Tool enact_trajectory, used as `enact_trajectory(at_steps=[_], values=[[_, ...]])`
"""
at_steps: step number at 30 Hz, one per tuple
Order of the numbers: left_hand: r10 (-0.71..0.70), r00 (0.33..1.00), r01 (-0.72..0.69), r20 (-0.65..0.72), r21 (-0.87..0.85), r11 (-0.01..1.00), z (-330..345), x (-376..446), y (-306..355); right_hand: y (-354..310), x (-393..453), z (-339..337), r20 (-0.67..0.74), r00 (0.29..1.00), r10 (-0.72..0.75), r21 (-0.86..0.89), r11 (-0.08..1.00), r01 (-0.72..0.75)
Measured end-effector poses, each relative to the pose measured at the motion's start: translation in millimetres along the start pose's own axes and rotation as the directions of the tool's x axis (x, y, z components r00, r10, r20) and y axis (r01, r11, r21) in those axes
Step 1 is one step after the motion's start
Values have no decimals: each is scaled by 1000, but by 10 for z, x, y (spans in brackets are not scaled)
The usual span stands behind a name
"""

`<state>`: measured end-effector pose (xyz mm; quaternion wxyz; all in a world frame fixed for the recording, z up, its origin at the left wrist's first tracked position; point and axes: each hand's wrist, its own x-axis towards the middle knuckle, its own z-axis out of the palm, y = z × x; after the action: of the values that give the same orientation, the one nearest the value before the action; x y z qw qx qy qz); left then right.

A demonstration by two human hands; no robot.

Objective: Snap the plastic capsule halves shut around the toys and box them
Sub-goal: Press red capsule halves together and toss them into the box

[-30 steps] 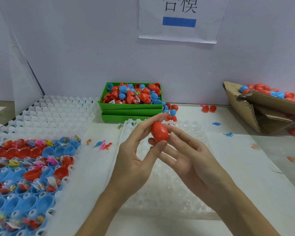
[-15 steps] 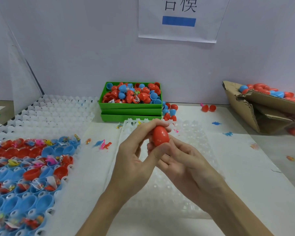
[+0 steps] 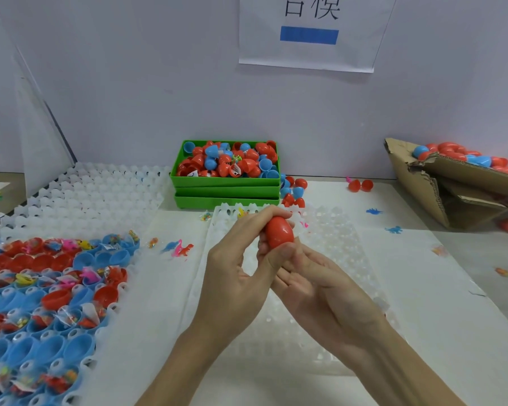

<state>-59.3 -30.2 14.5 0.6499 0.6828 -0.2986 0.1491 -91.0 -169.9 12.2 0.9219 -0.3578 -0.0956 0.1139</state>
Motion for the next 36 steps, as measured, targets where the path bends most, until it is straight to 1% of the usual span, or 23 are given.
enact_trajectory(at_steps=[3, 6, 9, 12, 15, 18, 22, 25, 28, 29, 31, 33, 34, 36], values=[[-39, 999, 39, 1, -2, 999, 3, 2, -18, -9, -4, -11, -25, 998, 50, 108, 993, -47], [-18, 999, 19, -38, 41, 999, 16, -16, -32, -25, -19, 5, -8, 994, 112, 214, 971, -107], [0, 998, 7, -66, 105, 994, 4, -20, -49, -28, -16, 38, -28, 989, 145, 262, 956, -133], [65, 997, -54, -46, 210, 976, -12, 4, -48, -45, -4, 29, -63, 985, 163, 259, 955, -142], [146, 989, -137, -13, 270, 953, -5, 6, -26, -44, -4, 3, -56, 982, 180, 231, 959, -163], [194, 981, -184, -4, 296, 937, -7, -10, -32, -29, -7, -11, -26, 979, 203, 232, 954, -192], [199, 980, -192, 4, 275, 942, -1, -12, -24, -66, -10, -40, 7, 983, 185, 243, 953, -181], [176, 984, -176, 24, 246, 953, -5, -4, -40, -102, -8, -49, 41, 986, 161, 197, 966, -166], [85, 995, -94, 48, 222, 971, -14, 18, -95, -121, 1, -102, 40, 985, 165, 158, 973, -169], [52, 997, -64, 59, 231, 971, -9, 18, -115, -136, 6, -116, 26, 987, 159, 113, 981, -161], [-8, 997, -15, 83, 265, 964, 9, 1, -168, -202, 22, -121, -44, 993, 106, -56, 992, -109], [-56, 995, 28, 80, 314, 949, 30, -15, -215, -303, 50, -139, -125, 991, 38, -197, 978, -62], [-66, 996, 43, 59, 330, 943, 31, -15, -235, -374, 72, -168, -186, 982, 9, -218, 975, -50], [-75, 997, 74, -8, 333, 940, 7, 8, -260, -565, 146, -250, -312, 949, -49, -181, 983, -8]])
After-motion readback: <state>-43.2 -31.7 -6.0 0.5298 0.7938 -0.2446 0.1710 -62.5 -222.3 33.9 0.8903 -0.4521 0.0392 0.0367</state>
